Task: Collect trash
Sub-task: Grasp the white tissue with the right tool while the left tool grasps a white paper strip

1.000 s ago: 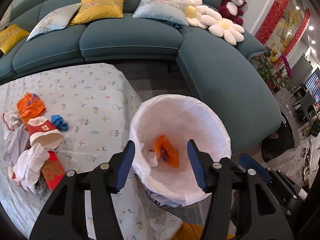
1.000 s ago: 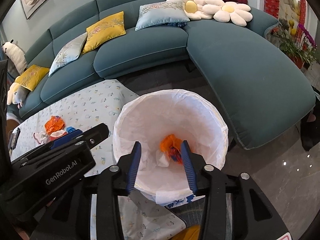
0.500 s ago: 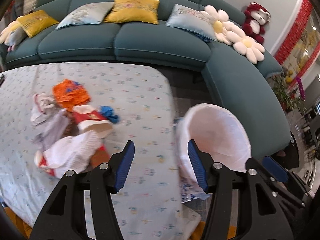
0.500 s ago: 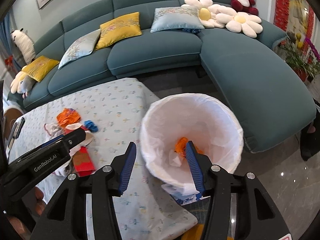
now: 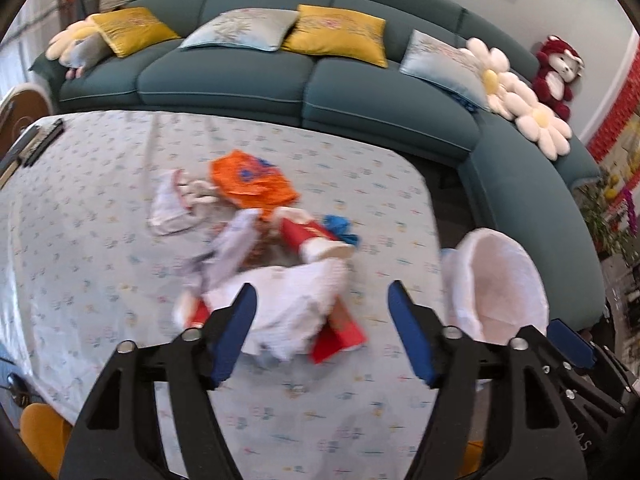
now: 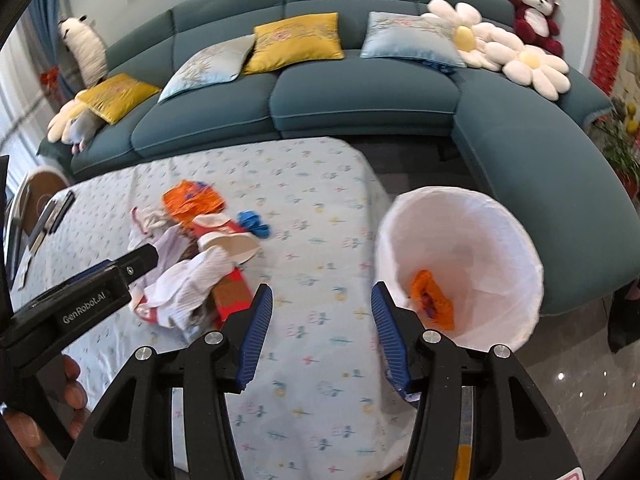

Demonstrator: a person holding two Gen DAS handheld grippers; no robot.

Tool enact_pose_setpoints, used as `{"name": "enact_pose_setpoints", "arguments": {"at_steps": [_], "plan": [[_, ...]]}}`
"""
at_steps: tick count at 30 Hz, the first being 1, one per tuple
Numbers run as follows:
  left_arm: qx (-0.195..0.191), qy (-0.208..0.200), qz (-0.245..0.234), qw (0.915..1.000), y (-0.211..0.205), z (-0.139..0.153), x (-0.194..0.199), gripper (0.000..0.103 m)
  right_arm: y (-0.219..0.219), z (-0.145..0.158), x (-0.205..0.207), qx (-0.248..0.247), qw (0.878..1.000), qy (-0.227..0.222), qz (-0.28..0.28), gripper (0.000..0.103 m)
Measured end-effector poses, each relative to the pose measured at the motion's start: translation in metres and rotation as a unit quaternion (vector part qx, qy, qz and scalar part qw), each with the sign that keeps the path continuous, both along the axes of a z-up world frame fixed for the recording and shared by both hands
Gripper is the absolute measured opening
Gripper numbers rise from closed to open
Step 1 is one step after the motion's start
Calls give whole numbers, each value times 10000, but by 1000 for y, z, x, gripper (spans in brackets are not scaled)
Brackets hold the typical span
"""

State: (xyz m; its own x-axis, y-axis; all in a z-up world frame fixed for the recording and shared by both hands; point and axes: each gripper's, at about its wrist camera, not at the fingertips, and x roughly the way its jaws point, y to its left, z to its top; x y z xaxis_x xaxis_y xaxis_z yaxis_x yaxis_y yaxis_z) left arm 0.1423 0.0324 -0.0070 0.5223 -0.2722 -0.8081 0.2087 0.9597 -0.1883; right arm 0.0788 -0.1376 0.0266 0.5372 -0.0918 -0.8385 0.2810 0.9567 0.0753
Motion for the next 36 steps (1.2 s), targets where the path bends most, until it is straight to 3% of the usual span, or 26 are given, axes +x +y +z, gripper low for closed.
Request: {"name": "enact_pose_setpoints", "arguments": {"at_steps": [8,15,29,33,36], "plan": [[133,218,464,9986,60,-22,17,66,50,-17,24,94,9991,210,366,50],[318,432,509,9973,86,-45,38,66,81,-36,53,225,9972,426,577,50],[270,789,190,9963,72,-85,84,66,95,-77,102,440,9936,826,629,50],[240,942,180,9951,70,-98,93,53,93,-86,107,528,9925,910,620,46],[217,1019,164,9944,69,-104,96,35,95,-92,110,609,9912,966,670,32]]}}
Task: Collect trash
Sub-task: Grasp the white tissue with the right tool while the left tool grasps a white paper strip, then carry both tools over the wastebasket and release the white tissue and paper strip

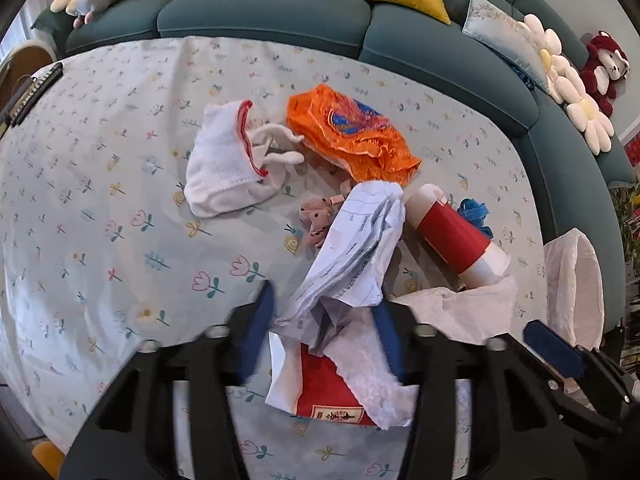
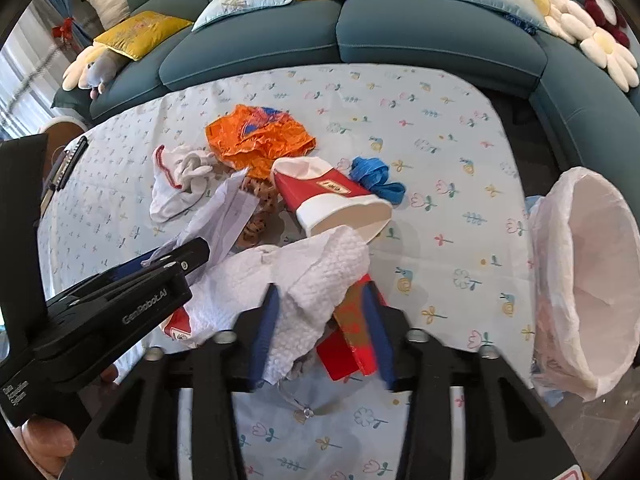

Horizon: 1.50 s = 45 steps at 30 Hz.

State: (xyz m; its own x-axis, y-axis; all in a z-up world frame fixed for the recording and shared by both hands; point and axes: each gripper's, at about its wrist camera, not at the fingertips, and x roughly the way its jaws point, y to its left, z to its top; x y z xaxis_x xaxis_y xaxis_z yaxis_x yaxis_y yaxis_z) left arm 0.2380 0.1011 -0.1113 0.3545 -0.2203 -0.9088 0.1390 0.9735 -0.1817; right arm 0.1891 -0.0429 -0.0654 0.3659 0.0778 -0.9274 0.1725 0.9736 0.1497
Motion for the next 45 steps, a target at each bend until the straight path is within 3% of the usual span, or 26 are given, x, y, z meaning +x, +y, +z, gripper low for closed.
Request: {"name": "enact_pose_setpoints", "arguments": {"at_steps": [4,8,23,34,45], "plan": [[-94,12,41,9999,2,-2,-2,22,5,-4,0,3,9999,43,122,12],[-86,-78,107,9999,5,5,-9,16,4,4,-4,9,9999,-92,125,8],[-223,-683,-9,9974,-13,75,-47,15,-35,86,-44,-28,9953,-925,-292,8],[-228,-1082,-711,9913,-85,118,-100,15,-94,125,-101,-146,9871,-1380,-805,8],[-176,-1229,-1515,9806,-172,129,-150,16,-166,137,-153,-226,9779,-1546,-1391,8]]}}
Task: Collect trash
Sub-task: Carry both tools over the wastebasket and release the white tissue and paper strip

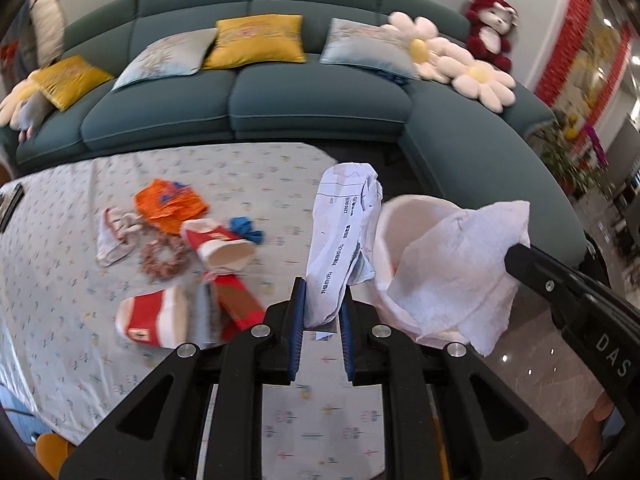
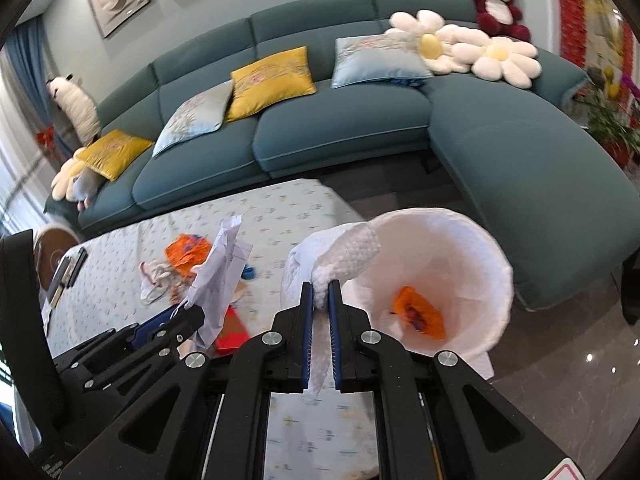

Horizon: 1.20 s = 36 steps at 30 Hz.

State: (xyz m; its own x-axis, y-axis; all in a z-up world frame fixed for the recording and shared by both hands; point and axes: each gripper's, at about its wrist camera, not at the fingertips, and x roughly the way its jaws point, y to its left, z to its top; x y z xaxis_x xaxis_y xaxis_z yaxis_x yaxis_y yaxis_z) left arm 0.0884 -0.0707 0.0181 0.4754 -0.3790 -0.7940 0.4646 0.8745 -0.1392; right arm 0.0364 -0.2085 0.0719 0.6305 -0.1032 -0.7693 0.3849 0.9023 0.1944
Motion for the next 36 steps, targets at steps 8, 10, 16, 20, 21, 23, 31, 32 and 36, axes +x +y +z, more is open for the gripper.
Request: {"name": "enact_pose_setpoints", "arguments": {"at_steps": [8,10,16,20,21,23,31,32,36], "plan": [[61,63,-392,9992,-50,-6,-17,16,-48,0,-30,32,9992,-42,-388,8],[64,95,-470,9988,-60,-7,-20,16,-59,-3,-35,56,9989,-38,-472,8],[136,138,-688,9974,-91,-15,-24,16,-84,-13,-40,123,9980,-16,-622,8],[154,230,-801,9964,-111,-22,-21,16,-96,-18,-41,175,9974,-8,-706,8],[161,233,-817,9963,-115,-23,-20,16,-100,-20,-40,191,9972,-1,-728,8],[192,221,-869,9958,-124,-25,-18,15,-105,-24,-39,203,9969,15,-765,8],[241,307,-809,9960,-140,-37,-1,16,-120,-42,-34,244,9960,158,-846,8],[260,324,-773,9961,-138,-39,1,16,-121,-46,-33,245,9960,204,-836,8],[305,450,-599,9967,-121,-50,7,16,-122,-57,-26,272,9958,316,-813,8]]}}
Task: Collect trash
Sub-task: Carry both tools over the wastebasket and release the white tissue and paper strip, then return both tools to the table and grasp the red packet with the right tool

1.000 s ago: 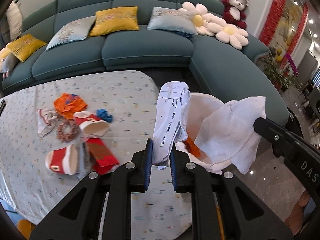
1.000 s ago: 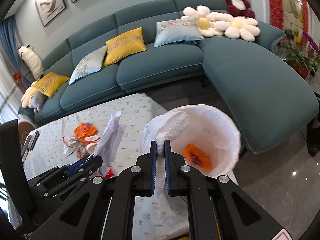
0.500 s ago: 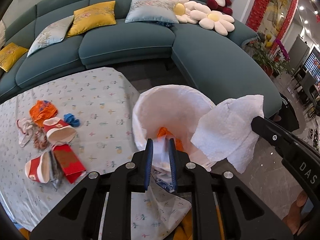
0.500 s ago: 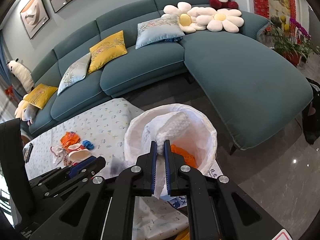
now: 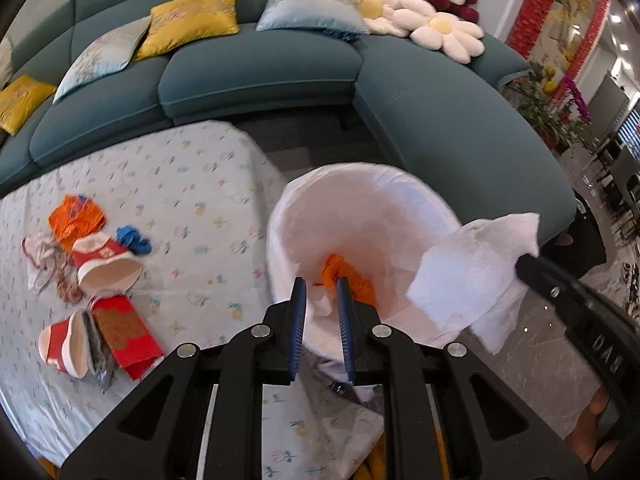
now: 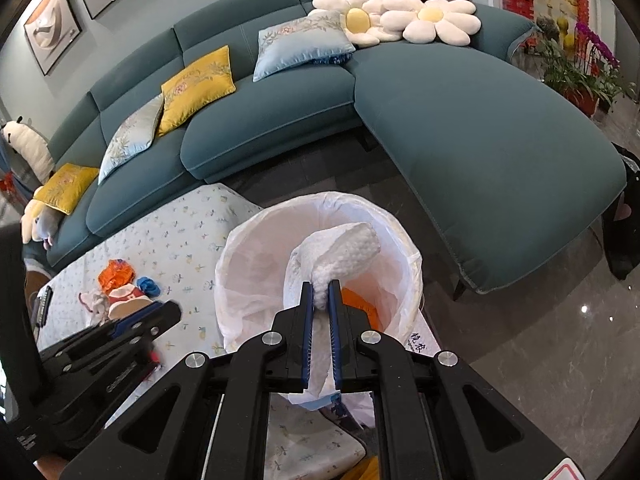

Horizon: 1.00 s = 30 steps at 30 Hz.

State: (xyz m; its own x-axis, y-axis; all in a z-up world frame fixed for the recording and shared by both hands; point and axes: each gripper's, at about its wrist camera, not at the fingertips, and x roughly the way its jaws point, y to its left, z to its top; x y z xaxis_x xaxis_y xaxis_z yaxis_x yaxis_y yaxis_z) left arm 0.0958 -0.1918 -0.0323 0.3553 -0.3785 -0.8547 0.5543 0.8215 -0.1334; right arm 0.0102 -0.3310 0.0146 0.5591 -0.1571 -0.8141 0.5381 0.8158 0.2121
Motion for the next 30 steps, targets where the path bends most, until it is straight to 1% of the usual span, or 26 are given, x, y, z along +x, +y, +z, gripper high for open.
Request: {"name": "enact_pose_setpoints", "arguments": {"at_steps": [5,9,12,13,14,16,17,18,22,24,29,30], "plan": [[103,151,179,9997,17,-16,5,16,2,-10,12,35,9999,92,25,8],[109,176,211,9996,23,-21,7,16,5,-15,22,43,9998,151,75,8],[114,188,233,9995,25,-22,8,16,8,-18,31,-8,9997,198,131,13],[118,189,238,9995,25,-22,8,16,9,-18,34,-46,9997,222,123,17],[129,185,244,9994,25,-22,8,18,9,-19,35,-46,9997,228,123,20],[129,160,279,9994,28,-22,8,26,11,-17,37,-75,9997,218,95,34],[124,135,314,9993,29,-21,8,31,12,-16,37,-88,9997,206,97,36],[109,126,329,9993,30,-21,8,34,12,-16,38,-97,9997,201,105,38],[116,71,363,9992,35,-19,9,37,15,-13,39,-174,9995,231,105,45],[126,25,377,9992,39,-18,8,42,16,-12,39,-190,9995,236,92,45],[88,-4,456,9989,50,-13,6,45,21,-7,38,-196,9995,230,69,49],[73,-1,477,9988,52,-12,5,47,22,-6,38,-200,9995,235,75,49]]}}
